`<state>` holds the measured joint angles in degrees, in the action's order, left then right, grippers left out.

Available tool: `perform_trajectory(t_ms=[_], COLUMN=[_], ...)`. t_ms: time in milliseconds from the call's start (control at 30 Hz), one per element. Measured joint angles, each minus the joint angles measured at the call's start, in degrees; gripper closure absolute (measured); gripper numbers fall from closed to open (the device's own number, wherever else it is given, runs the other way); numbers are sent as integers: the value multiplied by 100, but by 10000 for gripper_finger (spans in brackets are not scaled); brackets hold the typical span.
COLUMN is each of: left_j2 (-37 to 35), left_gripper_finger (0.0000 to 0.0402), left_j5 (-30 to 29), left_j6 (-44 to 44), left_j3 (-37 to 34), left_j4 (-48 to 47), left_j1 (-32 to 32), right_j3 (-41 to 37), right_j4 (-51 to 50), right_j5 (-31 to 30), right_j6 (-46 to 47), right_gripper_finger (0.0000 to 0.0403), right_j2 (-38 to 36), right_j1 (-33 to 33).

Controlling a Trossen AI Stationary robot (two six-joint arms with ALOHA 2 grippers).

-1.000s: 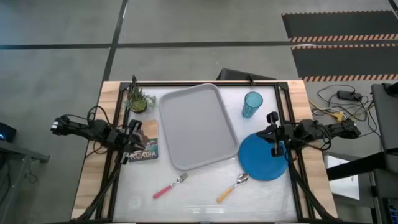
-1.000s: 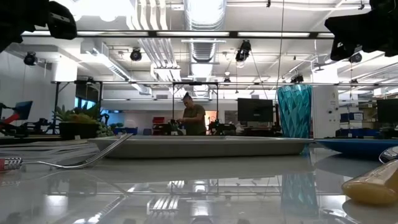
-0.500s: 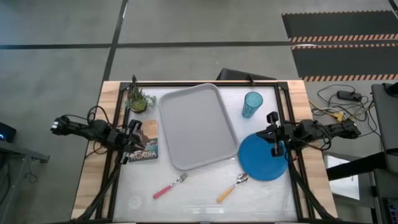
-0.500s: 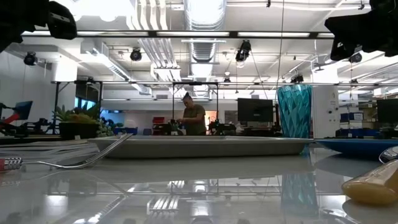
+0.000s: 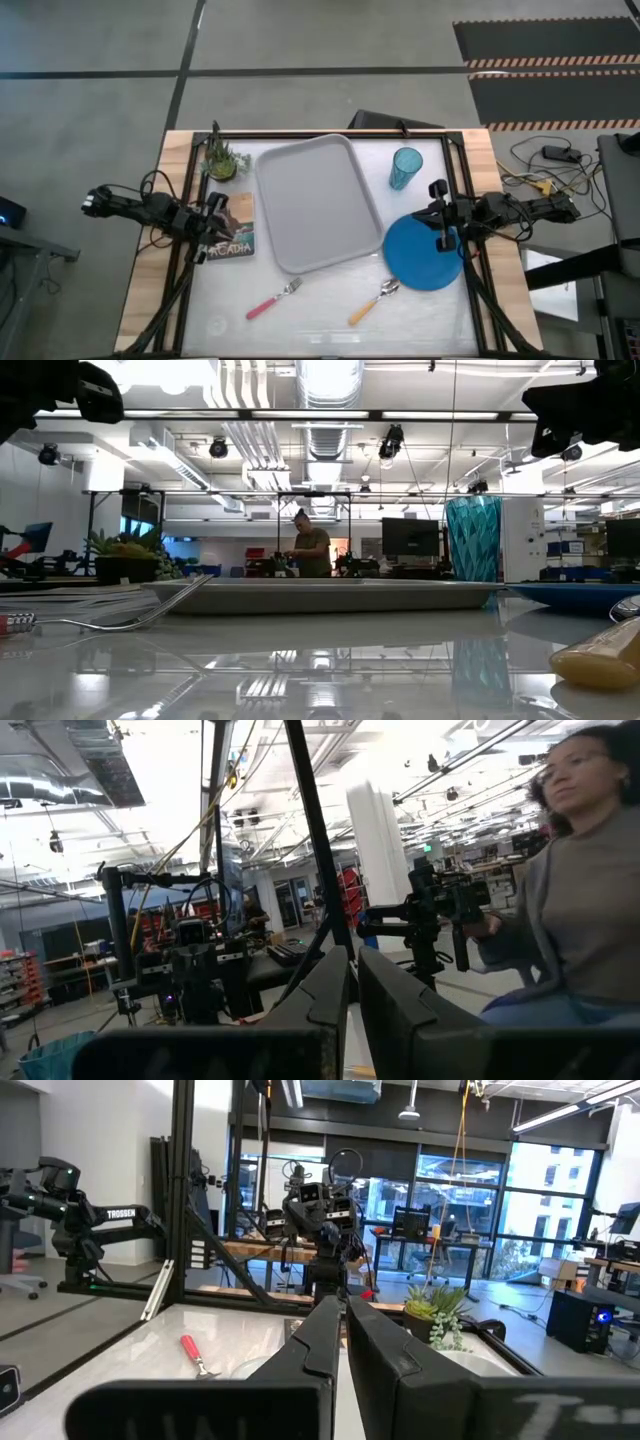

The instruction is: Pick and place plate/cup/fork/spoon on tray

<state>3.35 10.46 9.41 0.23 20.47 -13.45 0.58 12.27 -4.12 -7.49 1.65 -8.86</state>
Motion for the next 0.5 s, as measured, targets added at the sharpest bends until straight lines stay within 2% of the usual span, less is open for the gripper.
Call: perform_trajectory(t_ms=[367,433,500], left_j2=[0,0,0], left_gripper_finger=[391,391,391], left_j5=[0,1,2], left_j6=[2,2,0], left_j3=[2,2,0], left_j4=[3,52,185], left_j1=[0,-1,-2], right_j3=[-2,-2,-1], right_j4=[2,75,315], right_j5=[2,3,-2], right_j6=[33,414,1173], right_gripper_finger=[390,390,390], right_j2=[0,0,0], right_j1=[0,2,2])
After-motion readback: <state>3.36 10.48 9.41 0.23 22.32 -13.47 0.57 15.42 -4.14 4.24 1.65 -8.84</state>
